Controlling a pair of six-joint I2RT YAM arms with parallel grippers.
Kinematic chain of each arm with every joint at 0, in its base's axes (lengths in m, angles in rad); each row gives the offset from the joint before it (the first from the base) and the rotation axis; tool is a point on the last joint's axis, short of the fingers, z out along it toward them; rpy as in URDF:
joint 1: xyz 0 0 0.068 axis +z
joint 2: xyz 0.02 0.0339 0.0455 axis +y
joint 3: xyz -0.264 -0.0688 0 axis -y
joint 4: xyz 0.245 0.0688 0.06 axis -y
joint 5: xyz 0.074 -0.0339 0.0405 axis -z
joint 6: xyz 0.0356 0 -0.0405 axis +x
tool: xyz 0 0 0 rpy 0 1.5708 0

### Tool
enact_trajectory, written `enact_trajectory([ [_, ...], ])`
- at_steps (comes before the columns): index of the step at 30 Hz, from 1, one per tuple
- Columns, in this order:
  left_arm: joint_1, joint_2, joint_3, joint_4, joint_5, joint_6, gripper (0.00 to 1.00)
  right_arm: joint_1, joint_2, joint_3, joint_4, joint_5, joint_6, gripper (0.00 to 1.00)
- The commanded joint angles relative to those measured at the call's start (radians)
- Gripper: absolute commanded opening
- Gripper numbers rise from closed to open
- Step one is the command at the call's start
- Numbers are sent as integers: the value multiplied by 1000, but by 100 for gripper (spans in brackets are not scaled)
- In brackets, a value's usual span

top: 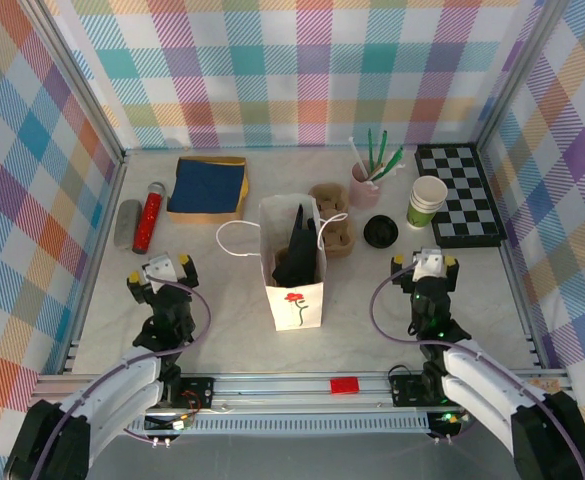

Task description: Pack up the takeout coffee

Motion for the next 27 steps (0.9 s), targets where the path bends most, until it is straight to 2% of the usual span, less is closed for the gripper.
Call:
enact_trajectory([
  [1,31,57,-15,148,55,-2,100,-18,49,-11,163,-50,-13,99],
  [16,125,302,-12,416,156,-38,100,-86,344,1,492,-157,-16,99],
  [27,135,548,17,669,164,-23,100,-103,561,37,710,-173,-65,99],
])
